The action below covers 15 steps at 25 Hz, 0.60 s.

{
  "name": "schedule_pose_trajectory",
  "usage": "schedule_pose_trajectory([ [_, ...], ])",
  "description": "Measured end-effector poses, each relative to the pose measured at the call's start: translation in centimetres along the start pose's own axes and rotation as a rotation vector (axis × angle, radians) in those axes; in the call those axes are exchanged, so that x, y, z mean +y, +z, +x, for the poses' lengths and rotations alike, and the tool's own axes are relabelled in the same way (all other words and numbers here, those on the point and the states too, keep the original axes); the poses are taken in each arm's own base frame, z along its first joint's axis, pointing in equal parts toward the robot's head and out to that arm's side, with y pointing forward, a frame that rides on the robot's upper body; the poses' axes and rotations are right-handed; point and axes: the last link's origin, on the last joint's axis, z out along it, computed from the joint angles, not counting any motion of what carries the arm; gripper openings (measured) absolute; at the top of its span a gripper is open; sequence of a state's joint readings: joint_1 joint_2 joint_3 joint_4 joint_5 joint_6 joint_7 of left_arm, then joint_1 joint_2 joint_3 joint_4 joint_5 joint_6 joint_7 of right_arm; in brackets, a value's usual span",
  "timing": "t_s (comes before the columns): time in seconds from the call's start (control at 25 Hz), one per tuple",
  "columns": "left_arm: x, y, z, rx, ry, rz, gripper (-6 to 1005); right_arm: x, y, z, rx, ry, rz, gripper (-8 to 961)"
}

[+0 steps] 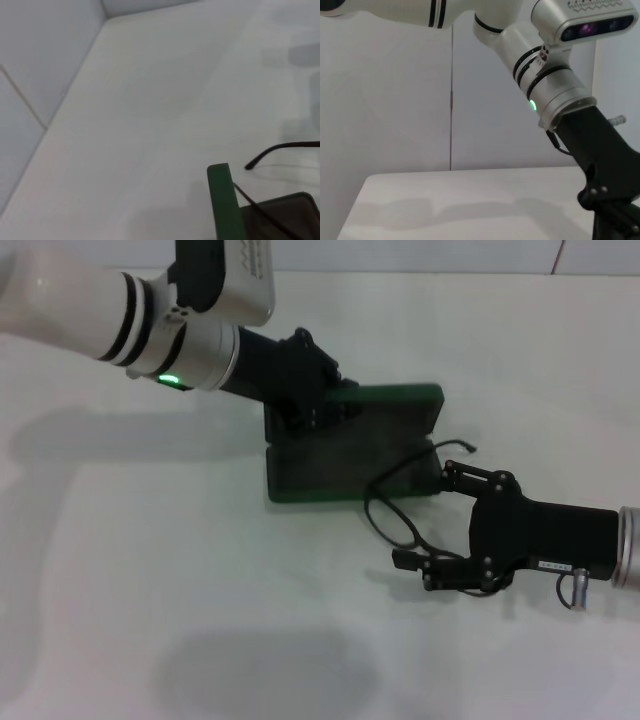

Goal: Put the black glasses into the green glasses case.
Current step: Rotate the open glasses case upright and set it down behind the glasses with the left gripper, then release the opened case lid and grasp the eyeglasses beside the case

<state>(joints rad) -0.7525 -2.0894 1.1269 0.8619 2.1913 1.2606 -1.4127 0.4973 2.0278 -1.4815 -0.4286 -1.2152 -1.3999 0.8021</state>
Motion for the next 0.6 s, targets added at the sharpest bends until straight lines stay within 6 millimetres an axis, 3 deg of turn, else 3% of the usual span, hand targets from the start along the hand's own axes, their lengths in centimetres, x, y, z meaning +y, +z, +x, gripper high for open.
schedule_pose_trajectory([
  [0.32,0.00,0.85,-0.36,-0.028,-0.058,-0.019,248,0.01,-0.10,0.10,0.001,0.004,0.006,859],
  [0.52,0.20,0.73,-0.35,0.007,-0.064,-0.008,470,0.02,-0.10,0.10,0.001,0.004,0.006,859],
  [0.6,0.20,0.25,-0.17,0.069,-0.079,0.016,508,0.03,-0.13,0.12,0.001,0.005,0.007,859],
])
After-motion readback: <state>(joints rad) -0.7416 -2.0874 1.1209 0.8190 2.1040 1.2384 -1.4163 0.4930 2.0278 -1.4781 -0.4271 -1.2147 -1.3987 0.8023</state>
